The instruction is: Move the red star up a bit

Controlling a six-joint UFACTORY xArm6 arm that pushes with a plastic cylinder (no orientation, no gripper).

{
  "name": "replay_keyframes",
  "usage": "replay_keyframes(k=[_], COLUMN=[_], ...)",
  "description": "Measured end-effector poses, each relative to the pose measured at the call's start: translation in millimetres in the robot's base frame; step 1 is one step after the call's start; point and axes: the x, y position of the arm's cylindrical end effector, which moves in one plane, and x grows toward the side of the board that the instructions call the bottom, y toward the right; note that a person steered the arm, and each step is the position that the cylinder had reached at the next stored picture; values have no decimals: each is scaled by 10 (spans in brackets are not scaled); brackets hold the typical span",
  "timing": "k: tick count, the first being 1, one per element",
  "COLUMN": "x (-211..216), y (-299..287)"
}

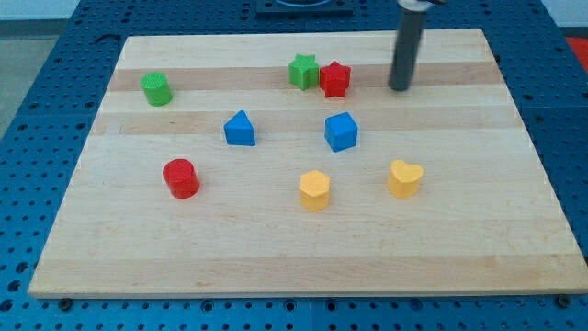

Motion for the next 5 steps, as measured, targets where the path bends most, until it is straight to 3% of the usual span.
replay_keyframes(k=[1, 2, 5], x=[253, 242, 23], y=[-450, -924, -854])
